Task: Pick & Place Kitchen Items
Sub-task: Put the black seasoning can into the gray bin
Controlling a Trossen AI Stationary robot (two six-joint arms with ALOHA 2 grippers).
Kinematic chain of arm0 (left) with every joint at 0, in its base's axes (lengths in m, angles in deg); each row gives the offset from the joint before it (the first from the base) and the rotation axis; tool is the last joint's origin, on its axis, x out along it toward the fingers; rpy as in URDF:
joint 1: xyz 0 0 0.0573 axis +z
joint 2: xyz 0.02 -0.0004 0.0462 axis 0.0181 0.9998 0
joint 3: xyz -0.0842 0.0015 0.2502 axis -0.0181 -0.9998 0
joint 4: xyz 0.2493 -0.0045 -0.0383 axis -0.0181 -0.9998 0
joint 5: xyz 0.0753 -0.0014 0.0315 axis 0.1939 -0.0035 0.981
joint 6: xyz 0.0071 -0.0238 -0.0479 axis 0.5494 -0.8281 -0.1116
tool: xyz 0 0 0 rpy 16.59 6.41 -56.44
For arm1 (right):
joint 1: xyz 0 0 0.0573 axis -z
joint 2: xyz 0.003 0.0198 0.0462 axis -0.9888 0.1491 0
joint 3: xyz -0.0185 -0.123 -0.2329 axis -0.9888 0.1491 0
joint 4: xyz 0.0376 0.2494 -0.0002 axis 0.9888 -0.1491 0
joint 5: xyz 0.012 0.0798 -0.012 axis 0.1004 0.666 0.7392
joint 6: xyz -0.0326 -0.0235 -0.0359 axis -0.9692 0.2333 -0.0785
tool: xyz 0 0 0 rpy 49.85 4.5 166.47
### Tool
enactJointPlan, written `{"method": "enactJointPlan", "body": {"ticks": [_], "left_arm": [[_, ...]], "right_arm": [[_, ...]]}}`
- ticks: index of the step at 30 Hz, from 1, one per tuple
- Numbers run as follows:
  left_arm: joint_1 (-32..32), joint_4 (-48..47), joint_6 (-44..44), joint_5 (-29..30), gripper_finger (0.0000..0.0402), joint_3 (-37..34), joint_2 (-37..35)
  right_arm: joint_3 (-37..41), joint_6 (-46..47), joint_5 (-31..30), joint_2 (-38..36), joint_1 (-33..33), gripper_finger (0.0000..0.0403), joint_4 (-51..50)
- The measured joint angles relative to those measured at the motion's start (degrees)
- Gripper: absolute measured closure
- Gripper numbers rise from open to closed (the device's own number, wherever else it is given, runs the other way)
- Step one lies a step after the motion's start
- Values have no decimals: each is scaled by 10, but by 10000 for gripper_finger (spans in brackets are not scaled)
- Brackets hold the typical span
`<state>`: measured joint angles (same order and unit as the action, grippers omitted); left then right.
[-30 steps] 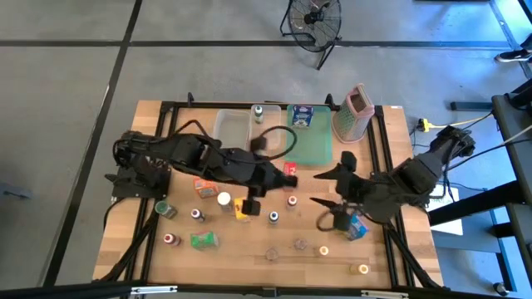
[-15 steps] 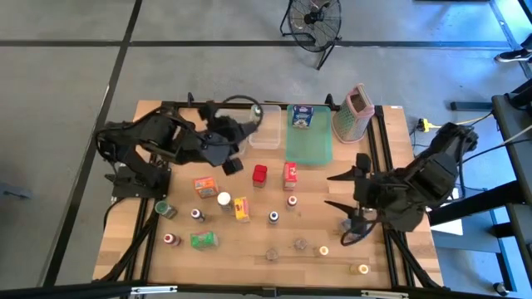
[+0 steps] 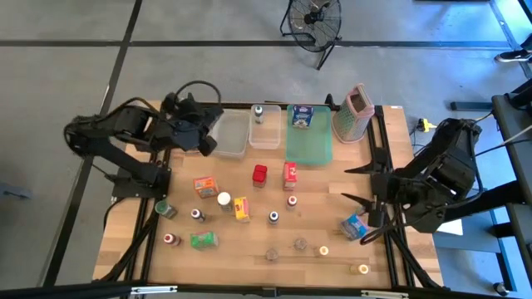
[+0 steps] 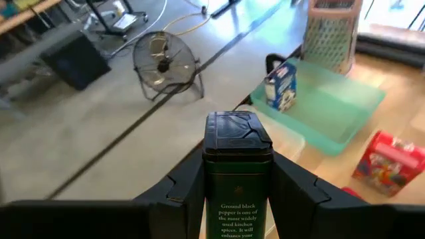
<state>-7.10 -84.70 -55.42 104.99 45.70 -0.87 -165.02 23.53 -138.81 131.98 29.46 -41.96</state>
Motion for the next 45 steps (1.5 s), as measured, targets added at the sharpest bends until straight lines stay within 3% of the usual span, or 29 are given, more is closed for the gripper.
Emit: {"method": "enactJointPlan", "body": {"ticks": [9,13,17,24,34,40,45], "left_arm": [[159,472,161,-167,276,-370,-177],[255,678,177,-228,276,-508,-190],[332,821,147,-260,276,-599,-167],[401,872,134,-308,276,-652,-108],[406,950,133,-324,276,-652,35],[409,1008,184,-430,276,-652,82],[436,1016,224,-479,276,-652,86]], "right_arm": [[0,-7,-24,-32,24,124,-27],[0,-20,-24,-58,44,124,-33],[0,-21,-26,-84,61,124,-42],[0,-24,-25,-106,99,123,-52],[0,-37,13,-110,160,123,-52],[0,-51,57,-110,190,123,-47],[0,-53,77,-109,204,123,-44]]}}
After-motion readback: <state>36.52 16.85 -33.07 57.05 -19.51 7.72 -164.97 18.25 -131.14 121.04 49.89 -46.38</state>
